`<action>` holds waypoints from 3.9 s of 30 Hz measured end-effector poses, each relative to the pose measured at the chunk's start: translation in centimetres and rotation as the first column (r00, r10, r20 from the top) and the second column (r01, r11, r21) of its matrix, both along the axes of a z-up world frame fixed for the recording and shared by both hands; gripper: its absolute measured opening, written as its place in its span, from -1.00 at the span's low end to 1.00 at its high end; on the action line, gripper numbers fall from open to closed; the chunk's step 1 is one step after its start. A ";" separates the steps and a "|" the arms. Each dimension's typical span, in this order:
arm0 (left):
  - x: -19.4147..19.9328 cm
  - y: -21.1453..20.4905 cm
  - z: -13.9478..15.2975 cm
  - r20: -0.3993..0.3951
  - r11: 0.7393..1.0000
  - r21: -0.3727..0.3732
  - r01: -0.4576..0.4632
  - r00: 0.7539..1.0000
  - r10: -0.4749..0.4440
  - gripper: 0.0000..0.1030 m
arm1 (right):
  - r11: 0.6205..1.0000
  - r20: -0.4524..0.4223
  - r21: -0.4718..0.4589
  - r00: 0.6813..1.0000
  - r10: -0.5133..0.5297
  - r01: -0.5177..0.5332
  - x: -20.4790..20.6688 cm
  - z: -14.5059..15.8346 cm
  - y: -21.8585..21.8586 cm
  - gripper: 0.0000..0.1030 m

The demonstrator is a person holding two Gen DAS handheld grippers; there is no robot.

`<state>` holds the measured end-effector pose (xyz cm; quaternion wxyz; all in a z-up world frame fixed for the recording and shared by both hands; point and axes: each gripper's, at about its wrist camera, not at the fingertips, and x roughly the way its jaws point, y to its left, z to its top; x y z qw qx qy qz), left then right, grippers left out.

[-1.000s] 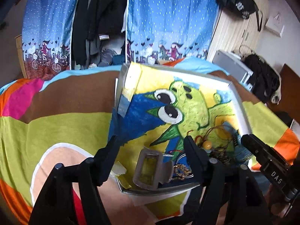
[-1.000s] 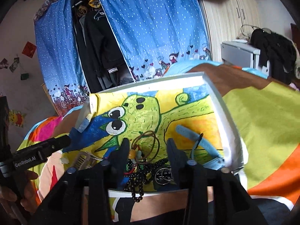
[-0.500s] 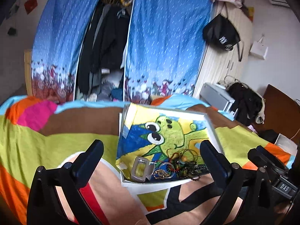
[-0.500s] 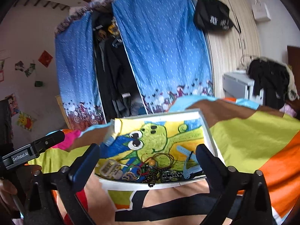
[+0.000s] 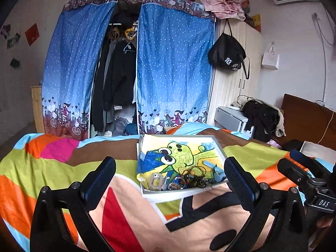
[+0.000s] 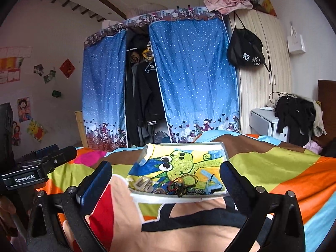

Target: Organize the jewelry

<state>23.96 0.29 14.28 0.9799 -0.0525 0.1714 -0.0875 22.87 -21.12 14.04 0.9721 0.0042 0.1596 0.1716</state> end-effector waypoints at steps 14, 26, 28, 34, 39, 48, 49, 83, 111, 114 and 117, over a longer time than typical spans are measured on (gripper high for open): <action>-10.5 0.4 -1.7 0.024 0.999 0.040 -0.017 1.000 0.016 0.96 | 0.999 0.041 -0.011 0.999 -0.034 0.034 -10.6 -1.3 0.2 1.00; -16.1 0.7 -4.8 0.028 0.996 0.088 -0.027 0.999 0.025 0.96 | 0.994 0.055 -0.013 0.993 -0.103 0.104 -15.5 -4.0 0.1 1.00; -16.7 0.8 -5.3 0.028 0.995 0.091 -0.029 0.999 0.027 0.96 | 0.993 0.058 -0.020 0.992 -0.113 0.114 -16.2 -4.6 0.2 1.00; -18.0 1.3 -7.2 0.028 0.994 0.098 -0.041 0.999 0.038 0.96 | 0.989 0.058 -0.025 0.988 -0.145 0.146 -17.6 -6.5 0.4 1.00; -18.4 1.7 -9.3 0.014 0.995 0.084 -0.048 0.999 0.047 0.96 | 0.985 0.049 -0.033 0.985 -0.167 0.168 -18.1 -8.1 0.5 1.00; -18.7 1.7 -11.8 -0.003 0.994 0.100 -0.040 0.999 0.040 0.96 | 0.977 0.020 -0.037 0.977 -0.211 0.212 -18.2 -9.9 0.2 1.00; -18.7 1.7 -12.0 -0.003 0.994 0.103 -0.040 0.999 0.041 0.96 | 0.976 0.020 -0.039 0.977 -0.213 0.214 -18.3 -9.9 0.3 1.00; -19.2 2.8 -13.4 -0.030 0.995 0.090 -0.046 0.998 0.049 0.96 | 0.973 0.014 -0.073 0.976 -0.217 0.218 -18.2 -10.5 0.9 1.00; -19.2 2.8 -13.4 -0.026 0.994 0.098 -0.039 0.999 0.041 0.96 | 0.974 0.014 -0.074 0.976 -0.216 0.216 -18.2 -10.4 0.8 1.00; -19.2 2.8 -13.5 -0.026 0.994 0.098 -0.039 0.999 0.042 0.96 | 0.973 0.013 -0.074 0.976 -0.216 0.216 -18.2 -10.4 0.8 1.00; -19.2 2.8 -13.5 -0.027 0.994 0.098 -0.039 0.999 0.042 0.96 | 0.974 0.014 -0.074 0.976 -0.216 0.216 -18.2 -10.4 0.8 1.00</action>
